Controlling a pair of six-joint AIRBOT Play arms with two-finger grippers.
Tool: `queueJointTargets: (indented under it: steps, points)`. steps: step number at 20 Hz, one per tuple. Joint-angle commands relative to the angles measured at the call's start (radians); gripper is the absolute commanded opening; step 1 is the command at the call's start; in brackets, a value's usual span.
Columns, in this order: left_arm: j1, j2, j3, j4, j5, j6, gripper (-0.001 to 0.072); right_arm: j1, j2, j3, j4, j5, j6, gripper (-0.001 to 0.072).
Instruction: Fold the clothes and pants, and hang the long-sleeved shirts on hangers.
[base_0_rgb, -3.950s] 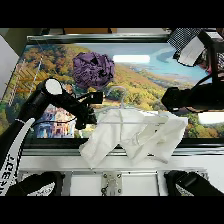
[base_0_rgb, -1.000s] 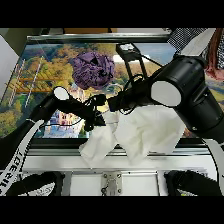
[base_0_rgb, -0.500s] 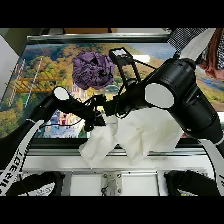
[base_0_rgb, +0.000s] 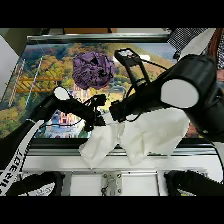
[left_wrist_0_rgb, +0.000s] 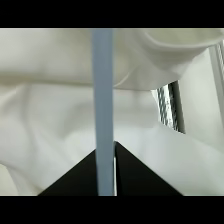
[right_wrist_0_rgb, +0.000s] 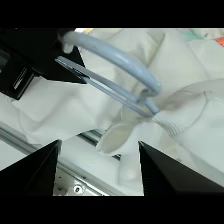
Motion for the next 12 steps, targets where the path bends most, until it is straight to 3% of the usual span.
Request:
queueJointTargets:
  steps: [1, 5, 7, 9, 11, 12]
  points:
    - [0.001, 0.0, 0.0, 0.001, 0.0, 0.001, 0.0022, -0.074, 0.046, 0.001, 0.116, 0.045, -0.079, 0.0529]
    - [0.001, 0.0, 0.0, 0.001, -0.004, 0.001, 0.0022, -0.19, 0.086, 0.001, 0.227, 0.045, -0.208, 0.0529]
    - [0.001, 0.0, 0.0, 0.001, -0.005, 0.001, 0.0022, -0.227, 0.093, 0.001, 0.27, 0.04, -0.326, 0.0529]
    - [0.001, 0.0, 0.0, 0.001, -0.006, 0.001, 0.0022, -0.229, 0.092, 0.001, 0.237, 0.041, -0.406, 0.0529]
    - [0.001, 0.0, 0.0, 0.001, -0.006, 0.001, 0.0022, -0.229, 0.093, 0.0, 0.224, 0.038, -0.413, 0.0529]
    - [0.001, 0.0, 0.0, 0.001, -0.006, 0.001, 0.0022, -0.23, 0.093, 0.0, 0.222, 0.036, -0.497, 0.0529]
